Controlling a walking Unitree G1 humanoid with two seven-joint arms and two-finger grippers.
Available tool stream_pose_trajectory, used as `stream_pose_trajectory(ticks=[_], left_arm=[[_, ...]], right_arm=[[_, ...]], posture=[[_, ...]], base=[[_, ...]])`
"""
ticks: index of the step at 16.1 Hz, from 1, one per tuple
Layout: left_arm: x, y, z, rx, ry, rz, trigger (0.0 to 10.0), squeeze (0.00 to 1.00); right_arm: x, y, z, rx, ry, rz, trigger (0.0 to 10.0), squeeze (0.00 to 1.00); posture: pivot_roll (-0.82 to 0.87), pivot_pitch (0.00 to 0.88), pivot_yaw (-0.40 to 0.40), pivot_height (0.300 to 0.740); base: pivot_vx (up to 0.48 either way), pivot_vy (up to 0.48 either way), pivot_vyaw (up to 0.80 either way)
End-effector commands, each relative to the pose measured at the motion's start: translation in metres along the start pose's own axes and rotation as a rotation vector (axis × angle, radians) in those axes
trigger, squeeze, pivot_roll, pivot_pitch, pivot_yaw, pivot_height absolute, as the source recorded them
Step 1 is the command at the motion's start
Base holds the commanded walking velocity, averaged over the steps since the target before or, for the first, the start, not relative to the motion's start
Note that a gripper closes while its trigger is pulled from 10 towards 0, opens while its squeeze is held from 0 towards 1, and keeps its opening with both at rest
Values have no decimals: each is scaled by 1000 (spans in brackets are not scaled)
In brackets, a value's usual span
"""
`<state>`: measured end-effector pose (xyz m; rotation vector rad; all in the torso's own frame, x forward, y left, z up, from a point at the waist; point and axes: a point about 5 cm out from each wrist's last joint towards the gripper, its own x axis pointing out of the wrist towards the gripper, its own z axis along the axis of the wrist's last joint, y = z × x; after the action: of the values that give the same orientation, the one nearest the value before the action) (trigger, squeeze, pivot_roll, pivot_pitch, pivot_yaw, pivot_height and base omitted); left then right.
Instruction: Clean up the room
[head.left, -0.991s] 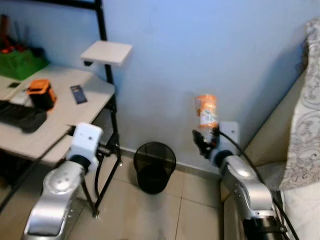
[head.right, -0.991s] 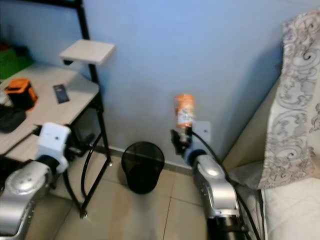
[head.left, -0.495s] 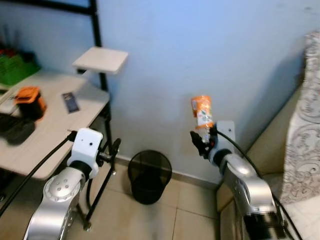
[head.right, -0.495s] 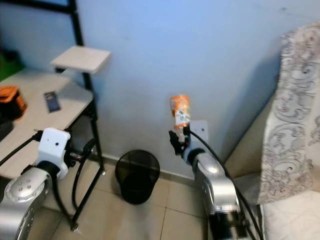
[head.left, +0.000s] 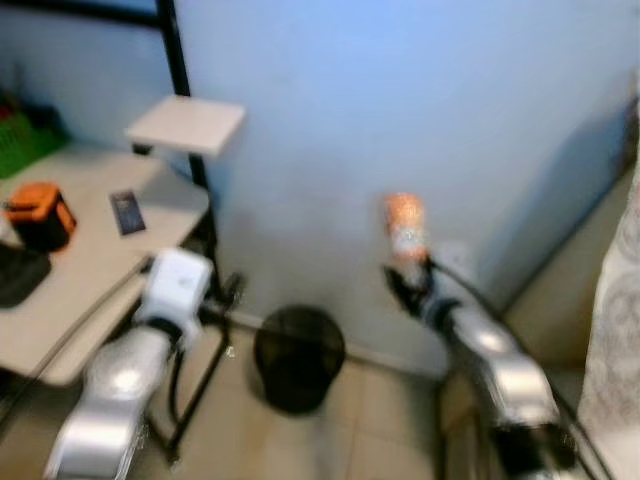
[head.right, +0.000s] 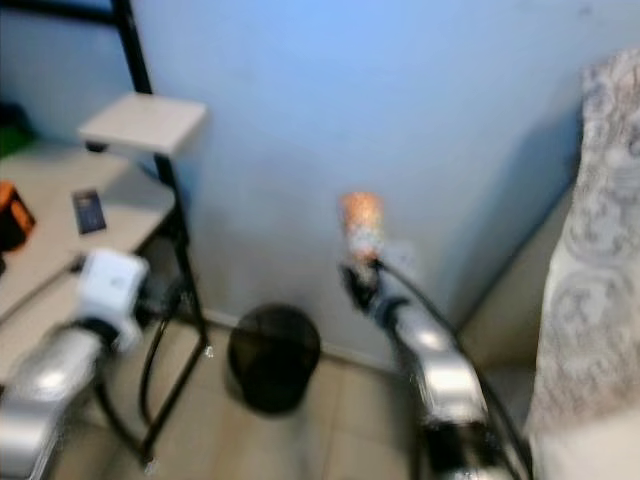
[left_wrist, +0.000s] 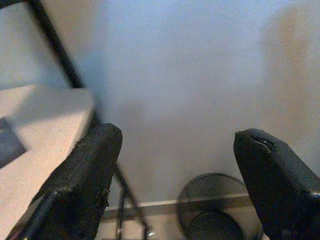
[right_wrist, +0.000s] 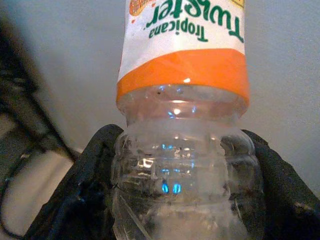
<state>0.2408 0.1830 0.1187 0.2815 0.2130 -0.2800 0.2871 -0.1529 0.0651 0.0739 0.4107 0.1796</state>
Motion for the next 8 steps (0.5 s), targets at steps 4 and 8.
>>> stream_pose_trajectory(ticks=[4,8], left_arm=[[4,5,6,29,-6,-9,10000,0],[5,4,7,40,-8,-32,10000,0]], right_arm=[[3,7,5,2,-30,13,10000,0],[5,6,3,-20,-16,30,10000,0]], posture=[[115,0,-33,740],[118,0,-28,740]], base=[[291,0,0],[290,0,0]])
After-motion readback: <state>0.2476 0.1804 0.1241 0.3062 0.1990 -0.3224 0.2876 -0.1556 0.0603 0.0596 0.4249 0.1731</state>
